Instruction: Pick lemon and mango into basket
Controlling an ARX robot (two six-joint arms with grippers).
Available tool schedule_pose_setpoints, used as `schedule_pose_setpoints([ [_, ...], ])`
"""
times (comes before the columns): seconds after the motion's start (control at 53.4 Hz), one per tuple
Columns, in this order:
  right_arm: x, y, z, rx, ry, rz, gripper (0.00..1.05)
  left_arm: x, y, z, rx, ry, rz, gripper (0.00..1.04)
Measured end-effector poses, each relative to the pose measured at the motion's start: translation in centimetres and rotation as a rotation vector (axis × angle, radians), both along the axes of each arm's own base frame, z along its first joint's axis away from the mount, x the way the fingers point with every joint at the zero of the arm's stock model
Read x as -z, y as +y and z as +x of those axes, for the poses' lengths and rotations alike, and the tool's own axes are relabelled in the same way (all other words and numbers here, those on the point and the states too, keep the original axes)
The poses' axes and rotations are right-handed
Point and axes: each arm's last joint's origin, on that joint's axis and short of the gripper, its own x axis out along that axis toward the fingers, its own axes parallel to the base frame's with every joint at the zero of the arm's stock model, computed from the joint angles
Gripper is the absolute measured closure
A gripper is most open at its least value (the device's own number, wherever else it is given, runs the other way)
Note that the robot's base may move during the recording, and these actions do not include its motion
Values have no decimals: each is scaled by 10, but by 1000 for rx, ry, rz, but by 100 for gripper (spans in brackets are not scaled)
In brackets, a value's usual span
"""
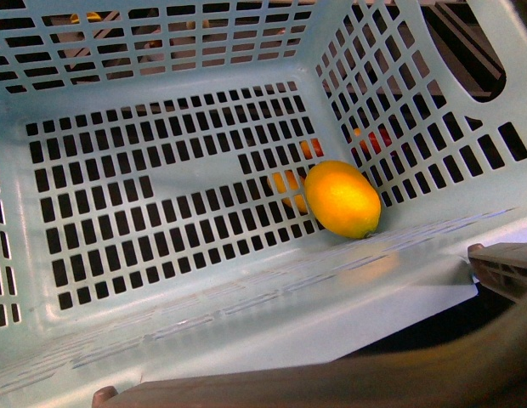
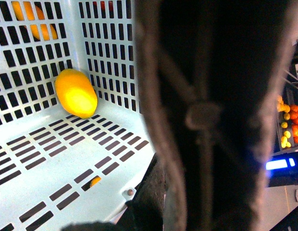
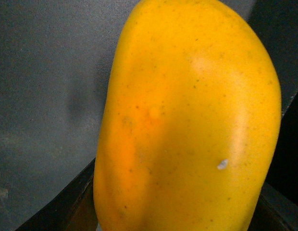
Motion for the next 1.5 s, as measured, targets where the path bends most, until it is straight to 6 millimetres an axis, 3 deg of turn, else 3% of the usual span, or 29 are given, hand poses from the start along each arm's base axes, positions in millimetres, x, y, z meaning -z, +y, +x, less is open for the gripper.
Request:
schedule_pose_setpoints([
  [0.131, -11, 2, -4, -26, -17, -14, 43, 0, 0, 0, 0, 0, 0, 100],
  [0.262, -35, 4, -5, -102, -84, -57, 43, 0, 0, 0, 0, 0, 0, 100],
  [0.431, -86, 9, 18, -278, -303, -133, 43, 0, 0, 0, -1, 0, 0, 100],
  [0.618, -149, 32, 40, -469, -550, -226, 43, 0, 0, 0, 0, 0, 0, 100],
  [0.768, -201, 61, 38, -635, -800, -268, 43, 0, 0, 0, 0, 0, 0, 100],
  [0.937, -241, 85, 29, -778, -1007, -311, 43, 0, 0, 0, -1, 0, 0, 100],
  [1.218, -279, 118, 14, -967, -1217, -346, 43, 0, 0, 0, 0, 0, 0, 100],
  [1.499, -292, 168, 10, -1154, -1321, -286, 43, 0, 0, 0, 0, 0, 0, 100],
])
